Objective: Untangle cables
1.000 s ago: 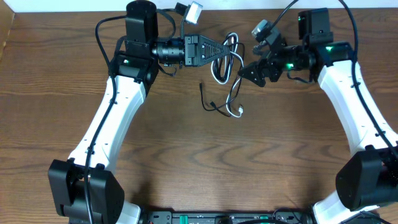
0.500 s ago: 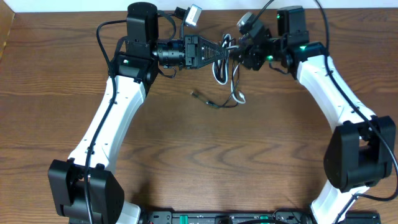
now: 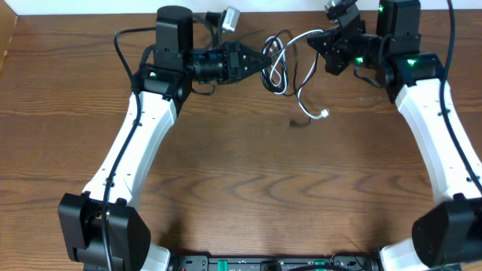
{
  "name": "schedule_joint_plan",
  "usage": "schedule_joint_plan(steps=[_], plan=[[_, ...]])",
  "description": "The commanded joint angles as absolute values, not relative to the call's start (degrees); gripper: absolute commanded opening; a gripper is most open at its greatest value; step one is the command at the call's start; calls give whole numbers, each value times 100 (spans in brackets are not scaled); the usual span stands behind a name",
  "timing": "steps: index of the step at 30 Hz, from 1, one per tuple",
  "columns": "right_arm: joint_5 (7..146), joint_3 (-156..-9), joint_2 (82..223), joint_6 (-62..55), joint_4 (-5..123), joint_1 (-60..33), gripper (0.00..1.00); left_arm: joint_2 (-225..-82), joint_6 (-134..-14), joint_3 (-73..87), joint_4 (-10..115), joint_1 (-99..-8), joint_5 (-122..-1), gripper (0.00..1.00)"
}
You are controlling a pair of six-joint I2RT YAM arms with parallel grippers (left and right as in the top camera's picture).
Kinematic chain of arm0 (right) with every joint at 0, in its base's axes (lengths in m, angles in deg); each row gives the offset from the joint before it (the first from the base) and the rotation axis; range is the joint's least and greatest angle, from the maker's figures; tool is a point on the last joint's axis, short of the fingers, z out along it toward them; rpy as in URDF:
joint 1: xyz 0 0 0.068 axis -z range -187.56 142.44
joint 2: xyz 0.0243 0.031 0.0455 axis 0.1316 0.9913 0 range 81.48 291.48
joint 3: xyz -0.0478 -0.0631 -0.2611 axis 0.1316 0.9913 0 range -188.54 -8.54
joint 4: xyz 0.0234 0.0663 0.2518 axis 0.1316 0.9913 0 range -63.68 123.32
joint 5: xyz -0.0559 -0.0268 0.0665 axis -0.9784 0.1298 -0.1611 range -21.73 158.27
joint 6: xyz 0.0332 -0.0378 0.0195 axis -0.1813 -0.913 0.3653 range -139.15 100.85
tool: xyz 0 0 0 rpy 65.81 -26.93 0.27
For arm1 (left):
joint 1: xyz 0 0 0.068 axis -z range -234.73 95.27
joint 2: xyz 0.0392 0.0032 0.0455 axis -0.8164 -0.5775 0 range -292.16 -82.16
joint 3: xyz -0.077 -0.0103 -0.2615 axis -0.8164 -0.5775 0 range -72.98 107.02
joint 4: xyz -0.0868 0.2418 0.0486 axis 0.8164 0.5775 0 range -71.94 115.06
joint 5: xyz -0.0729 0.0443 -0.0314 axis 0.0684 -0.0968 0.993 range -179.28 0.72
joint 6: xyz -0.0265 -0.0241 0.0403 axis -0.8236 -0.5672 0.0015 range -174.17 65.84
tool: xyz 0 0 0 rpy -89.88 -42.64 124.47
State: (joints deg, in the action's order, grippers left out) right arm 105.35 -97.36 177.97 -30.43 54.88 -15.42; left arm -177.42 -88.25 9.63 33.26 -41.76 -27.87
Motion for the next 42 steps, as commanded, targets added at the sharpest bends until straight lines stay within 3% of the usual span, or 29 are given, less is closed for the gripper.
schedule_joint_plan(steps=[1, 10, 21, 28, 35, 37, 42], plan=[[10264, -9766, 17719, -2578, 5709, -1509, 1, -17725, -8674, 974, 3885, -4178, -4372, 7], [8931, -9766, 17694, -1835, 6297, -1509, 1, -17725, -8679, 974, 5573, -4178, -7353, 8], [6951, -9768, 17458, -366, 6662, -1502, 1, -17725, -8674, 974, 6279, -4178, -8380, 8], [6700, -9766, 17463, -359, 7079, -1507, 1, -17727, -8672, 974, 6526, -4125, -8286, 8], [7777, -9766, 17472, -1052, 7136, -1516, 17, -17731, -7898, 974, 6517, -3701, -7464, 8], [7972, -9766, 17472, -1175, 7112, -1516, 29, -17731, -7804, 974, 6517, -3544, -7471, 8], [8367, -9766, 17472, -1413, 7094, -1516, 47, -17731, -7780, 976, 6360, -3439, -7464, 7]])
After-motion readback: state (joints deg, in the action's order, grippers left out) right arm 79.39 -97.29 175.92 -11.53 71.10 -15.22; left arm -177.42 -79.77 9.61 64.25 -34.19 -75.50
